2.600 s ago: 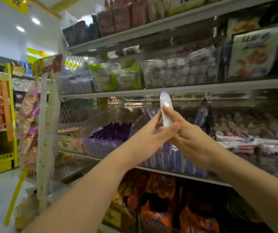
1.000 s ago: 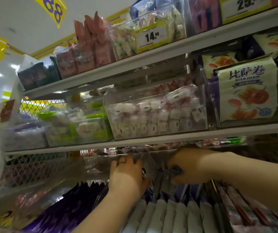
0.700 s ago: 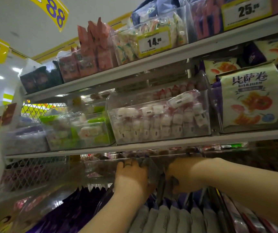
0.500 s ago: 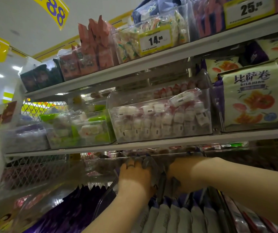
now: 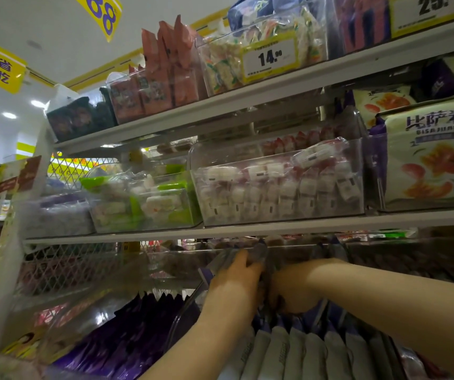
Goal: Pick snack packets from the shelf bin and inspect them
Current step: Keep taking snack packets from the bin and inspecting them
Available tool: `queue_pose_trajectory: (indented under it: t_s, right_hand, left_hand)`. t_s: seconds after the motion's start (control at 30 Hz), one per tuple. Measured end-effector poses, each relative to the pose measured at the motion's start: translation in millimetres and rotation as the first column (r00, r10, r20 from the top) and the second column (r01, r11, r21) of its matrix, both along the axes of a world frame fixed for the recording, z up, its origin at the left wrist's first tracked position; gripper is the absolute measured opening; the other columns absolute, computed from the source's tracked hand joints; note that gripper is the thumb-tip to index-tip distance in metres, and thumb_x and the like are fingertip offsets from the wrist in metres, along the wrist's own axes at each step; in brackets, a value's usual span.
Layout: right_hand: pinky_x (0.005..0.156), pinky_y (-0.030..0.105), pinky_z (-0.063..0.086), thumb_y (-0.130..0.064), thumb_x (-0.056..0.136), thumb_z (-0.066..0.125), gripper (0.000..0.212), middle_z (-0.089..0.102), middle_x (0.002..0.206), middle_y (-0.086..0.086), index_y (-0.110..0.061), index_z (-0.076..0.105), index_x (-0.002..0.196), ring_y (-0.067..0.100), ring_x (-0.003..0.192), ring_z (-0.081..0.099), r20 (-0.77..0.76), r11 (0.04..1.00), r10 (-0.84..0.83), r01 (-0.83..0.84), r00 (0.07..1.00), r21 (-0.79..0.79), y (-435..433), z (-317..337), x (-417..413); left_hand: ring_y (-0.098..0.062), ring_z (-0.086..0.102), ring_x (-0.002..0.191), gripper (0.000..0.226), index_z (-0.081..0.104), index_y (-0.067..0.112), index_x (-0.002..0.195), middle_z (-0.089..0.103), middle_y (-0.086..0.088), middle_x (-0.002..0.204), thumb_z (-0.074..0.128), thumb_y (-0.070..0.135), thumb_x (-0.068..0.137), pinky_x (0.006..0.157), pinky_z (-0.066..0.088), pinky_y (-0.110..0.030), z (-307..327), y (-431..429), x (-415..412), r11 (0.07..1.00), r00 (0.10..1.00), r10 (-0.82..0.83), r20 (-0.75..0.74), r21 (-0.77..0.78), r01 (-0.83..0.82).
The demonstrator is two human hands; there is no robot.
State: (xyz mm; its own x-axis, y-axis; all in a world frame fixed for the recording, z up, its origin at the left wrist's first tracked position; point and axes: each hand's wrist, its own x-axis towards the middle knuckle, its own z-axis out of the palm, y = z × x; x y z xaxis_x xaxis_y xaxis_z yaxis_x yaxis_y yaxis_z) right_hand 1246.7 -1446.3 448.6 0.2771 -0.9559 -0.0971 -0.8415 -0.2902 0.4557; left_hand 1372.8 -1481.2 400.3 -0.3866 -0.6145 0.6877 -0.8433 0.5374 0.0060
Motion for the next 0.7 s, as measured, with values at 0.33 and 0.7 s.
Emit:
queue_pose_trajectory:
  t_s: [0.33,0.7]
  right_hand:
    - [0.087,0.034,0.041,-0.022,0.098,0.046,0.043,0.056,0.131,0.014,-0.014,0.044,0.14,0.031,0.111,0.055,0.122,0.995,0.026,-0.015,0.992,-0.094,-36,-21,-2]
    - [0.094,0.032,0.041,-0.023,0.09,0.06,0.047,0.055,0.134,0.006,-0.021,0.049,0.136,0.027,0.119,0.054,0.207,0.992,0.076,-0.052,0.975,-0.116,-44,-22,-6]
  left_hand:
    - [0.0,0.048,0.092,0.032,0.064,0.025,0.122,0.037,0.019,0.109,0.066,0.027,0.09,0.082,0.04,-0.013,2,4,41,0.943,0.92,-0.251,-0.302,-0.289,0.163]
    - [0.013,0.047,0.104,0.028,0.068,0.025,0.11,0.046,0.026,0.105,0.075,0.021,0.083,0.082,0.035,0.002,-14,12,57,0.911,0.819,-0.381,-0.429,-0.325,0.254]
